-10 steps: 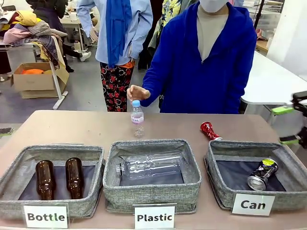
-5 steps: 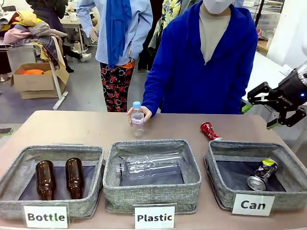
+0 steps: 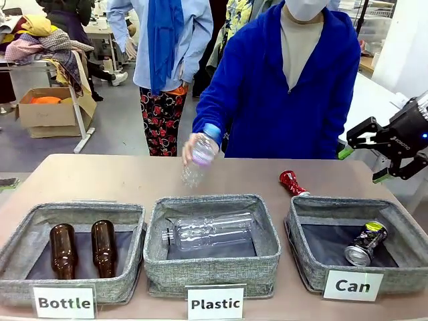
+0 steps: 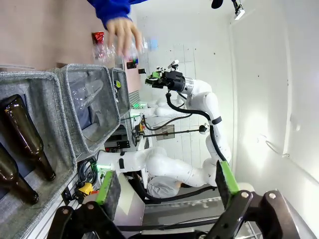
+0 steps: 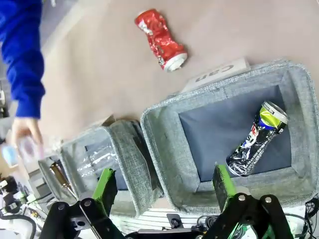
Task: Sort the can waste into the basket.
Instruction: Pick up the can waste from the table and place it in the right Fabric basket.
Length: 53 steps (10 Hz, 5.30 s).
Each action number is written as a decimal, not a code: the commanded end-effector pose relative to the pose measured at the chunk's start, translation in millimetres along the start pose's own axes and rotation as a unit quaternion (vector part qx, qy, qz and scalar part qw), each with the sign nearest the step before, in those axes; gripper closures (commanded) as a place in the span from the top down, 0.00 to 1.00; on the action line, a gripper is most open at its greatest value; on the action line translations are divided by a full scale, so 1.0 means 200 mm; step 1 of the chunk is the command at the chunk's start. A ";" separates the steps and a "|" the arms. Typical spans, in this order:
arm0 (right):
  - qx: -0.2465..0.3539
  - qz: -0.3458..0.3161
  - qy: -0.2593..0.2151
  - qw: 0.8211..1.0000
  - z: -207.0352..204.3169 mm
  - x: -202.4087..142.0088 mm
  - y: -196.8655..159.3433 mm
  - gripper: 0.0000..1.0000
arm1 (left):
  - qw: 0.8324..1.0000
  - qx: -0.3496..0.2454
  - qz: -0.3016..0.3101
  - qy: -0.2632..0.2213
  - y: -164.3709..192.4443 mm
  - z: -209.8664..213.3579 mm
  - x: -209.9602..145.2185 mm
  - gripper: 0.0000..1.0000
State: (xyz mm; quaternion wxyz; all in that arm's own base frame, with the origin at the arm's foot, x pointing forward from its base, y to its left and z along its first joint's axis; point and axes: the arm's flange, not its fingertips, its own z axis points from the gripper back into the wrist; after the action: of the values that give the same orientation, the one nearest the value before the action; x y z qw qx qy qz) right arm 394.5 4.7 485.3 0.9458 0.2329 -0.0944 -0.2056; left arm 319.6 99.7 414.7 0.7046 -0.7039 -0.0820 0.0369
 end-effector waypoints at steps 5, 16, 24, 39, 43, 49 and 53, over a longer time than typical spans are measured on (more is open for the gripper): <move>-0.167 0.089 -0.002 0.982 -0.32 0.36 0.36 1.00 | 1.000 -0.003 -0.007 0.005 -0.01 0.00 -0.02 1.00; -0.220 0.323 0.159 0.907 -1.31 0.72 0.49 1.00 | 1.000 -0.003 -0.007 0.005 -0.01 0.00 -0.02 1.00; -0.229 0.299 0.185 0.908 -1.43 0.71 0.46 0.41 | 1.000 -0.003 -0.007 0.005 -0.01 0.00 -0.02 1.00; -0.199 0.295 0.148 0.923 -0.57 0.47 0.55 0.00 | 1.000 -0.003 -0.007 0.005 -0.01 0.00 -0.02 1.00; -0.208 0.413 0.358 0.811 -0.22 0.12 0.38 0.17 | 1.000 -0.003 -0.007 0.005 -0.01 0.00 -0.02 1.00; -0.157 0.735 0.394 0.529 -0.13 -0.17 0.11 0.17 | 1.000 -0.003 -0.007 0.005 -0.01 0.00 -0.02 1.00; -0.138 0.761 0.345 0.532 -0.13 -0.24 0.05 0.17 | 1.000 -0.003 -0.007 0.005 -0.01 0.00 -0.02 1.00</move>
State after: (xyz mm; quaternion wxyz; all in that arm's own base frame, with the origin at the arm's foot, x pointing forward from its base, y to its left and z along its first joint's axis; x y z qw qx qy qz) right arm 367.0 44.2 468.9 0.7297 -0.0205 0.1472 0.6674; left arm 319.5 100.1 415.1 0.7047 -0.7037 -0.0827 0.0368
